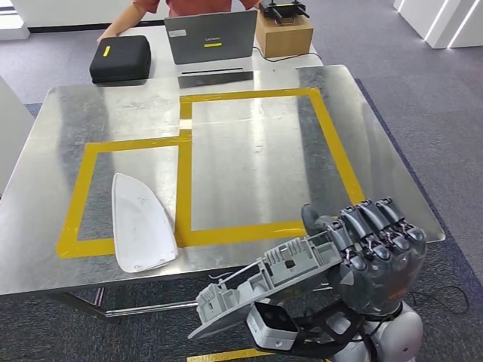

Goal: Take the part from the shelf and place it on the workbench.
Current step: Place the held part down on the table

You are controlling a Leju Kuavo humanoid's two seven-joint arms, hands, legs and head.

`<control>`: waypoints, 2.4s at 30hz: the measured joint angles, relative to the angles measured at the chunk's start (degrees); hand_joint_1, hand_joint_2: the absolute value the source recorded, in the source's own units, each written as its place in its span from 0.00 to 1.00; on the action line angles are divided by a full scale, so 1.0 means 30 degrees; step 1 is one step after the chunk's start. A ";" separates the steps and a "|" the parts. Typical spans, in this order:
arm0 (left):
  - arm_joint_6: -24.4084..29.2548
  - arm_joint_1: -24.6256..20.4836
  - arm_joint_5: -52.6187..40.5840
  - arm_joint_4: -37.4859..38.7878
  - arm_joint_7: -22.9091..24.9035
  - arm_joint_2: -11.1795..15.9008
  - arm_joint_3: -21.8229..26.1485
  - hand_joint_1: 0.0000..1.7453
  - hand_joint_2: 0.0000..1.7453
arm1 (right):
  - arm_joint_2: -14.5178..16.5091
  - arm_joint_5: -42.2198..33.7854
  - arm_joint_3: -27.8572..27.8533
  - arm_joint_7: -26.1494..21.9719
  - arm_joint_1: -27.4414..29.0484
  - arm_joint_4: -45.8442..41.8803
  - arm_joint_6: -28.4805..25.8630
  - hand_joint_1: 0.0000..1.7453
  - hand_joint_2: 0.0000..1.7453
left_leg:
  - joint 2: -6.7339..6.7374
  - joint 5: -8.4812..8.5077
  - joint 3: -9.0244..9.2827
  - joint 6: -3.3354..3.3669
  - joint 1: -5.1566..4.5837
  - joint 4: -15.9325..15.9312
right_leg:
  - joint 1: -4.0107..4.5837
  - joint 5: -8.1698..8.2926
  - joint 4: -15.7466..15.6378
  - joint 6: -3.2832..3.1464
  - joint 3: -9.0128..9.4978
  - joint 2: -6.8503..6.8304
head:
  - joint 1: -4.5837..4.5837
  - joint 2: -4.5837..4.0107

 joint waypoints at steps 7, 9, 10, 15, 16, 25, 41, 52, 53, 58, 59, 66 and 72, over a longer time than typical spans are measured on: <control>-0.0332 0.0127 0.1828 0.0066 0.0940 0.0033 0.0452 0.00 1.00 | 0.0000 -0.0005 -0.0226 -0.0151 0.0076 -0.0149 0.0000 1.00 1.00 | -0.0001 0.0000 -0.0002 0.0000 0.0000 0.0000 | 0.0000 0.0000 0.0000 0.0000 0.0000 -0.0001 | -0.0002 0.0000; -0.0344 0.0148 0.1861 0.0071 0.0947 0.0049 0.0523 0.00 1.00 | 0.0000 -0.0005 -0.0302 -0.0206 0.0096 -0.0175 0.0000 1.00 1.00 | -0.0002 0.0000 -0.0002 0.0000 0.0000 0.0000 | 0.0000 0.0000 0.0000 0.0000 0.0000 -0.0001 | 0.0000 0.0000; -0.0344 0.0159 0.1886 0.0071 0.0951 0.0056 0.0548 0.00 1.00 | 0.0000 -0.0005 -0.0339 -0.0239 0.0106 -0.0188 0.0000 1.00 1.00 | -0.0002 -0.0001 -0.0002 0.0000 0.0000 0.0000 | 0.0000 0.0000 0.0000 0.0000 0.0000 -0.0001 | 0.0000 0.0000; -0.0286 0.0199 0.1985 0.0071 0.0989 0.0080 0.0661 0.00 1.00 | 0.0040 -0.0005 -0.0519 -0.0485 0.0177 -0.0275 0.0000 1.00 1.00 | -0.0003 -0.0001 -0.0003 0.0000 0.0000 0.0000 | 0.0000 0.0000 0.0000 0.0000 -0.0001 -0.0004 | 0.0000 0.0000; -0.0238 0.0208 0.1987 0.0071 0.0986 0.0086 0.0663 0.00 1.00 | 0.0066 -0.0005 -0.0559 -0.0565 0.0224 -0.0350 0.0000 1.00 1.00 | -0.0004 -0.0001 -0.0002 0.0000 0.0000 0.0000 | 0.0000 0.0000 0.0000 0.0000 -0.0002 -0.0005 | 0.0000 0.0000; 0.0071 0.0430 0.3043 0.0071 0.1249 0.0170 0.1067 0.00 1.00 | 0.0372 -0.0025 -0.1470 -0.1574 0.1282 -0.1952 0.0000 1.00 1.00 | -0.0005 -0.0003 -0.0015 0.0001 -0.0002 0.0000 | 0.0000 -0.0002 -0.0001 0.0000 -0.0016 -0.0008 | 0.0002 0.0000; 0.7595 0.2856 1.2010 0.0224 0.5442 0.1474 0.6876 0.00 1.00 | 0.0850 -0.0033 -0.2504 -0.0056 0.4279 -0.5448 0.0000 1.00 1.00 | 0.0112 -0.0040 -0.0006 -0.0048 0.0038 -0.0013 | 0.0030 -0.0010 0.0000 -0.0012 -0.0053 0.0157 | 0.0005 0.0000; 0.9001 0.4566 1.8084 0.0851 0.7940 0.2432 1.5651 0.00 1.00 | 0.0142 -0.0005 -0.1659 0.1025 0.4647 -0.5419 0.0000 1.00 1.00 | 0.0134 -0.0036 -0.0016 -0.0081 0.0036 -0.0022 | 0.0035 -0.0010 0.0005 -0.0066 -0.0071 0.0155 | 0.0002 0.0000; 0.9077 0.4547 1.8645 0.0851 0.8283 0.2428 1.6213 0.00 1.00 | 0.0093 -0.0005 -0.1559 0.1013 0.4648 -0.5379 0.0000 1.00 1.00 | 0.0134 -0.0036 -0.0015 -0.0081 0.0033 -0.0020 | 0.0033 -0.0009 0.0005 -0.0066 -0.0071 0.0153 | 0.0002 0.0000; 0.9329 0.4376 2.0516 0.0851 0.9104 0.2348 1.8701 0.00 1.00 | -0.0015 0.0002 -0.1260 0.0938 0.4656 -0.5233 0.0002 1.00 1.00 | 0.0134 -0.0037 -0.0014 -0.0080 0.0031 -0.0015 | 0.0032 -0.0009 0.0005 -0.0066 -0.0072 0.0153 | 0.0002 0.0000; 0.9424 0.4323 2.0703 0.0851 0.9269 0.2311 1.9101 0.00 1.00 | -0.0022 0.0002 -0.1242 0.0920 0.4654 -0.5207 0.0002 1.00 1.00 | 0.0133 -0.0037 -0.0014 -0.0080 0.0031 -0.0015 | 0.0032 -0.0009 0.0005 -0.0066 -0.0072 0.0153 | 0.0002 0.0000; 0.9034 0.3894 2.1210 0.0851 1.0721 0.1876 2.0582 0.00 1.00 | -0.0042 -0.0002 -0.1242 0.0358 0.4660 -0.5151 0.0002 1.00 1.00 | 0.0133 -0.0038 -0.0013 -0.0080 0.0031 -0.0015 | 0.0032 -0.0009 0.0005 -0.0066 -0.0071 0.0154 | 0.0000 0.0000; 0.9334 0.4163 2.2167 0.0851 1.1096 0.1621 2.1624 0.00 1.00 | -0.0011 -0.0005 -0.1402 -0.0129 0.4837 -0.5266 0.0000 1.00 1.00 | 0.0141 -0.0040 -0.0012 -0.0078 0.0031 -0.0015 | 0.0033 -0.0010 0.0004 -0.0065 -0.0074 0.0154 | 0.0000 0.0000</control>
